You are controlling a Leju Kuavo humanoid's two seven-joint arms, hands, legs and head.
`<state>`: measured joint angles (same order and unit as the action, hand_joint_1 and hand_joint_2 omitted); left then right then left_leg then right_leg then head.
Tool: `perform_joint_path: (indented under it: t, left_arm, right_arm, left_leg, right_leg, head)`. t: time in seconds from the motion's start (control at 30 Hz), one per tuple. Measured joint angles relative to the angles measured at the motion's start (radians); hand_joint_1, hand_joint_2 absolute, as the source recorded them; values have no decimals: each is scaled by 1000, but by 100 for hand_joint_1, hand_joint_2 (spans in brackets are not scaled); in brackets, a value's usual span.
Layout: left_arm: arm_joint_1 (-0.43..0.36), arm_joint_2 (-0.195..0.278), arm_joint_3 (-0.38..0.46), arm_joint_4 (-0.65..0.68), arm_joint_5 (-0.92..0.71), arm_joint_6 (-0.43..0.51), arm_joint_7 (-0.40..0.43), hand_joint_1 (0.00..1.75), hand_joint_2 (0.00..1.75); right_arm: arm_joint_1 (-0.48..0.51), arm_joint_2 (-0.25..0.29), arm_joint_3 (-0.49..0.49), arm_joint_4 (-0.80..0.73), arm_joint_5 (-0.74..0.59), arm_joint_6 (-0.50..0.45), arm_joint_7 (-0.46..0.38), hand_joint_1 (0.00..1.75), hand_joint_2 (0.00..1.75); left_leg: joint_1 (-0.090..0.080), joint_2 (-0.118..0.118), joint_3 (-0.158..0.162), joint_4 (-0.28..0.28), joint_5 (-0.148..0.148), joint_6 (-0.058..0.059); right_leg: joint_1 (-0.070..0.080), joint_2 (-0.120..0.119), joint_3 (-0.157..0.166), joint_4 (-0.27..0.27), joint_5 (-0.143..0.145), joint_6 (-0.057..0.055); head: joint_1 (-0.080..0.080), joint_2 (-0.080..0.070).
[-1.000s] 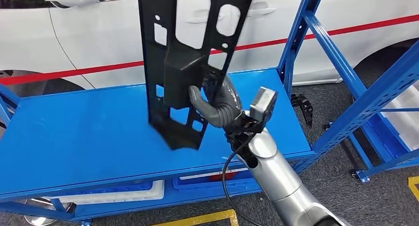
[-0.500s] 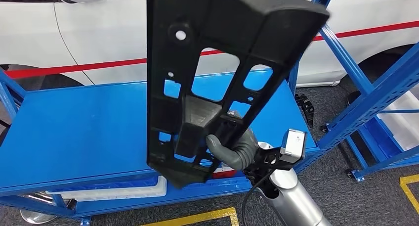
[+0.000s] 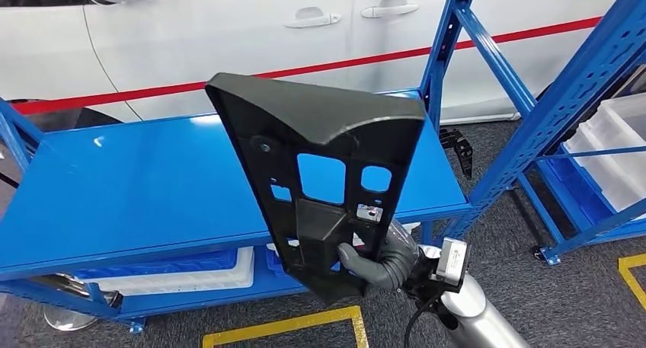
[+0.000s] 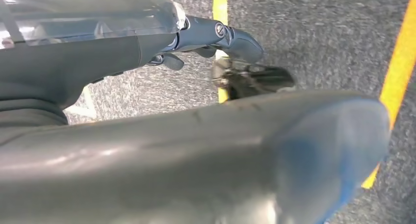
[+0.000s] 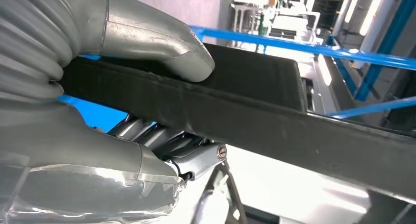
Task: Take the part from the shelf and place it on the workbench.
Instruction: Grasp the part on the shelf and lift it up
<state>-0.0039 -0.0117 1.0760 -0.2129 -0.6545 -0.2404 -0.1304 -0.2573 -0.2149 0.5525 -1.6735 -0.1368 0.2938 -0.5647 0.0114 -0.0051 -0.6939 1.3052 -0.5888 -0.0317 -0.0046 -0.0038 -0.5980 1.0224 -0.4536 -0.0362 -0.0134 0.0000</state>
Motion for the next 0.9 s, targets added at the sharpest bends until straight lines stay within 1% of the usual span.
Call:
perform_joint_path:
  t: [0.03, 0.07, 0.1, 0.13, 0.17, 0.2, 0.23, 0.27, 0.3, 0.33, 0.37, 0.4, 0.43, 0.47, 0.5, 0.53, 0.57, 0.6, 0.63, 0.67, 0.7, 0.73, 0.77, 0.8, 0.83, 0.87, 0.9]
  left_arm:
    - [1, 2, 1, 0, 0, 4, 1, 0, 0]
    - [3, 4, 3, 0, 0, 8, 2, 0, 0]
    - [4, 8, 6, -1, -1, 11, 3, 0, 0]
    - [4, 11, 8, -1, -2, 11, 2, 0, 0]
    - [5, 14, 11, -2, -3, 9, 1, 0, 0]
    - [5, 16, 14, -2, -6, 7, -1, 0, 0]
    - [6, 16, 16, -2, -9, 4, -2, 0, 0]
    - [7, 16, 18, -2, -11, 2, -2, 0, 0]
    - [7, 16, 19, -2, -14, 1, -2, 0, 0]
    - [6, 16, 20, -2, -16, -1, -1, 0, 0]
    - [6, 16, 21, -2, -18, -2, -1, 0, 0]
    - [5, 16, 22, -2, -21, -3, 0, 0, 0]
    - [5, 16, 23, -2, -23, -4, 0, 0, 0]
    - [5, 16, 24, -2, -25, -5, 1, 0, 0]
    - [5, 16, 24, -2, -26, -7, 1, 0, 0]
    - [4, 15, 25, -2, -28, -8, 1, 0, 0]
    - [4, 15, 25, -2, -30, -9, 1, 0, 0]
    - [3, 14, 25, -2, -32, -10, 1, 0, 0]
    - [3, 13, 26, -2, -33, -11, 1, 0, 0]
    - [2, 13, 27, -2, -34, -11, 0, 0, 0]
    - [1, 13, 28, -2, -35, -11, 0, 0, 0]
    - [1, 12, 30, -2, -36, -11, -1, 0, 0]
    - [2, 12, 31, -2, -37, -11, -2, 0, 0]
    - [2, 12, 32, -2, -39, -11, -2, 0, 0]
    - [3, 11, 33, -2, -40, -12, -2, 0, 0]
    - [3, 11, 34, -2, -41, -13, -2, 0, 0]
    - [3, 11, 36, -2, -42, -14, -2, 0, 0]
  right_arm:
    - [3, -4, 1, 0, 2, 0, 1, 161, 175]
    - [5, -7, 1, 0, 4, 1, 3, 161, 175]
    - [6, -10, 2, 0, 8, 3, 5, 161, 175]
    - [6, -13, 3, 0, 12, 7, 7, 161, 175]
    - [6, -16, 4, 0, 15, 12, 8, 161, 175]
    - [6, -19, 7, 0, 16, 17, 7, 161, 175]
    - [6, -21, 10, 0, 17, 22, 6, 161, 175]
    - [6, -23, 14, 0, 17, 26, 5, 161, 175]
    - [5, -25, 17, 0, 17, 29, 4, 161, 175]
    - [4, -27, 20, 0, 17, 32, 3, 161, 175]
    - [4, -28, 23, 0, 17, 33, 1, 161, 175]
    - [3, -29, 25, 0, 16, 36, 0, 161, 175]
    - [3, -30, 27, 1, 15, 39, -2, 161, 175]
    - [3, -30, 29, 1, 12, 42, -4, 161, 175]
    - [2, -30, 32, 1, 10, 46, -6, 161, 175]
    - [2, -30, 34, 1, 7, 50, -8, 161, 175]
    - [0, -29, 36, 1, 5, 52, -9, 161, 175]
    - [-3, -29, 38, 1, 4, 56, -10, 161, 175]
    - [-6, -28, 39, 1, 2, 60, -10, 161, 175]
    - [-9, -27, 40, 1, 0, 65, -11, 161, 175]
    - [-12, -26, 42, 1, -1, 70, -11, 161, 175]
    - [-15, -25, 43, 2, -2, 74, -12, 161, 175]
    - [-18, -24, 44, 4, -2, 77, -12, 161, 175]
    - [-22, -22, 45, 7, -3, 79, -12, 161, 175]
    - [-25, -20, 46, 9, -3, 81, -13, 161, 175]
    - [-28, -17, 48, 11, -3, 81, -13, 161, 175]
    - [-29, -15, 49, 12, -3, 81, -14, 161, 175]
  left_leg:
    - [-1, 0, 33, -30, 24, 3]
    - [-2, 0, 82, -90, 51, 8]
    - [-5, 0, 136, -167, 66, 15]
    - [-8, 0, 183, -237, 70, 21]
    - [-12, -1, 212, -286, 67, 27]
    - [-15, -1, 224, -312, 63, 32]
    - [-17, -1, 224, -320, 68, 37]
    - [-15, 1, 221, -325, 77, 43]
    - [-13, 3, 217, -330, 87, 50]
    - [-11, 5, 210, -335, 99, 57]
    - [-9, 8, 202, -337, 109, 63]
    - [-9, 9, 190, -336, 118, 66]
    - [-10, 10, 177, -334, 126, 68]
    - [-10, 11, 164, -331, 134, 66]
    - [-9, 11, 150, -327, 141, 64]
    - [-8, 11, 137, -320, 146, 62]
    - [-6, 11, 125, -311, 150, 58]
    - [-6, 11, 112, -302, 152, 55]
    - [-6, 10, 101, -292, 154, 50]
    - [-7, 10, 93, -284, 158, 44]
    - [-8, 9, 86, -280, 163, 37]
    - [-8, 8, 83, -280, 170, 29]
    - [-7, 7, 79, -279, 174, 22]
    - [-5, 6, 72, -273, 166, 17]
    - [-3, 5, 62, -253, 142, 12]
    - [-1, 5, 48, -214, 101, 8]
    - [0, 5, 31, -157, 53, 5]
  right_leg:
    - [1, -1, -10, 3, 6, 1]
    - [3, -1, -18, 5, 11, 2]
    - [4, -1, -24, 7, 16, 4]
    - [5, -1, -28, 8, 22, 7]
    - [5, -2, -30, 7, 28, 12]
    - [3, -2, -32, 6, 35, 19]
    - [2, -3, -32, 4, 43, 26]
    - [0, -3, -34, 4, 44, 32]
    - [0, -1, -38, 12, 32, 37]
    - [-1, 1, -48, 37, 3, 42]
    - [-3, 2, -63, 81, -42, 46]
    - [-5, 3, -81, 141, -91, 50]
    - [-8, 3, -97, 204, -128, 54]
    - [-11, 3, -104, 252, -143, 58]
    - [-14, 3, -99, 273, -135, 62]
    - [-17, 3, -76, 259, -110, 65]
    - [-21, 2, -37, 212, -80, 67]
    - [-23, 3, 9, 146, -67, 68]
    - [-23, 4, 51, 82, -63, 66]
    - [-21, 5, 78, 36, -68, 63]
    - [-18, 6, 88, 12, -77, 59]
    - [-14, 7, 86, 7, -74, 52]
    - [-15, 5, 80, 6, -67, 42]
    - [-16, 3, 73, 4, -59, 32]
    - [-17, 1, 65, 1, -49, 21]
    - [-18, -1, 54, -1, -39, 12]
    - [-15, -2, 43, 0, -30, 7]
  head:
    - [0, 0]
    - [0, 0]
    - [0, 0]
    - [0, 0]
    - [0, 0]
    - [0, 0]
    - [0, 0]
    - [1, 0]
    - [1, 0]
    - [2, 0]
    - [2, 0]
    - [2, 0]
    - [2, 0]
    - [2, 0]
    - [2, 0]
    - [2, 0]
    - [2, 0]
    - [2, 0]
    - [2, 0]
    - [2, 0]
    - [1, 0]
    - [1, 0]
    - [1, 0]
    - [1, 0]
    - [0, 0]
    - [0, 0]
    - [-1, 0]
